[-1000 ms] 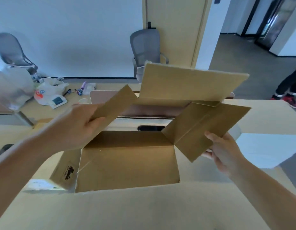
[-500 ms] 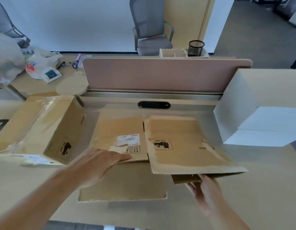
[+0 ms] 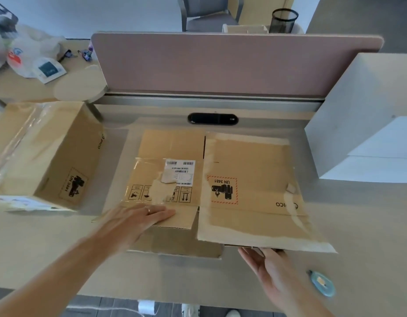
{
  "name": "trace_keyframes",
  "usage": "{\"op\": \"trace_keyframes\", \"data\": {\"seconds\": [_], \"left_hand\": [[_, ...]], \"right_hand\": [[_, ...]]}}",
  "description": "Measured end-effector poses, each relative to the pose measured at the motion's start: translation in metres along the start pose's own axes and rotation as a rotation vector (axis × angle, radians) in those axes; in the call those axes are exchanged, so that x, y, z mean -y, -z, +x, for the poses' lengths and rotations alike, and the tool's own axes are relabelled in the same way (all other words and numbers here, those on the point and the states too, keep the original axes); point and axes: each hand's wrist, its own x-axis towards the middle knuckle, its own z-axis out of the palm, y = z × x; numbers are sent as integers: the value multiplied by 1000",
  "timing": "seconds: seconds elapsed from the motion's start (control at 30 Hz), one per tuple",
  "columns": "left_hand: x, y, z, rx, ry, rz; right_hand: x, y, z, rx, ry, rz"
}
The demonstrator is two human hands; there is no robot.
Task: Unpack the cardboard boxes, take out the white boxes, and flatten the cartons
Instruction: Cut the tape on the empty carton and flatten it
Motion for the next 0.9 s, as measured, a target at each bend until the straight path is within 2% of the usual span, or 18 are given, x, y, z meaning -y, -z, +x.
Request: {"op": "trace_keyframes", "data": {"seconds": [0.13,0.2,0.27,0.3,0.33,0.37,0.43,0.5,0.57,0.63,0.73,0.9], "left_hand": [[0,-31,4,173,-3,-42],[-5,-36,7,190,-19,-77],[-7,-31,10,173,27,-139],[-6,-27,13,132,74,-173],[-3,-24,20,55,135,-218],[1,-20,30,-41,226,-280],[13,-17,54,-163,466,-430],[27,-19,78,-143,696,-547],[43,-23,93,-50,811,-626],[60,-29,106,25,872,-687],[79,-37,123,-9,921,-763],[115,-38,149,-110,1146,-841]], "right_hand": [[-3,5,4,-90,-90,-164],[-3,9,-4,-54,-247,-433],[-3,10,-14,56,-406,-751],[-1,6,-18,123,-429,-912],[5,0,-21,190,-382,-1057],[14,-6,-18,225,-247,-1138],[42,-21,2,171,153,-1174],[80,-39,34,-6,540,-1220],[115,-53,70,-132,710,-1263],[142,-58,109,-246,648,-1326],[165,-58,146,-364,557,-1366],[185,-63,168,-343,422,-1179]]}}
